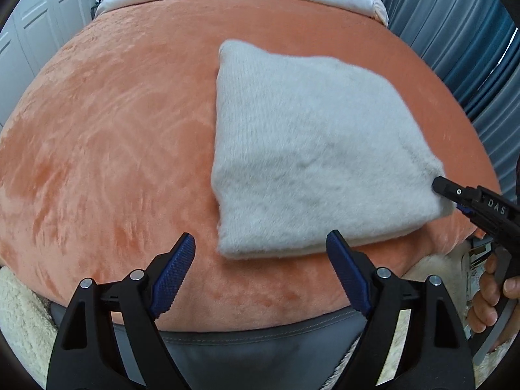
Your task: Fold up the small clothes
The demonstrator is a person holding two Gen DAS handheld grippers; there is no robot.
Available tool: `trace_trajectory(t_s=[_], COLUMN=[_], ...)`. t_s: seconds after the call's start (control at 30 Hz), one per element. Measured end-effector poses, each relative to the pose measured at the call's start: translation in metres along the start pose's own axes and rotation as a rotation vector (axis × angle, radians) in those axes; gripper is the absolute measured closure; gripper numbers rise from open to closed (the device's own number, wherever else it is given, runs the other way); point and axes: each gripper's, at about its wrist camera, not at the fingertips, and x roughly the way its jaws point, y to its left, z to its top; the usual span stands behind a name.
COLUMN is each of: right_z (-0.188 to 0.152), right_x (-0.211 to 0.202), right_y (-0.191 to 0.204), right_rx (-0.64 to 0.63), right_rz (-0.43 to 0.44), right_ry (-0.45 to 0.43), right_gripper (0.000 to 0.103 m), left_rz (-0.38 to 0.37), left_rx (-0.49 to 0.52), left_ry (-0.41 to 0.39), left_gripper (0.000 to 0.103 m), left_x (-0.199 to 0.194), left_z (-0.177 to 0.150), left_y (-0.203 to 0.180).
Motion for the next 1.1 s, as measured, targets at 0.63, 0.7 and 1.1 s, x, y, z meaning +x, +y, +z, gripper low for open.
trace_trajectory(t_s=[0.63,0.7,1.1], right_z=[0.132,0.127,0.036], right_x=[0.058,0.104,0.024], right_y=[0.045,0.025,0.017], right_rx=[-0.122,-0.092,-0.067], right_rz=[0.099,-0.011,-0.027], right_ry=[-0.114,0.044,-0.005], right_gripper=[0.093,0.092,0.083], left_rz=[0.069,0.074,0.080], left_rx=[0.065,0.068,0.066], left_ry=[-0.022,-0.012,-0.019], left_gripper=[0.015,0.012,0.012], left_x=[0.051,0.056,0.055], left_z=[0.059,0.059,0.052], left_y=[-0.027,-0.027,-0.027])
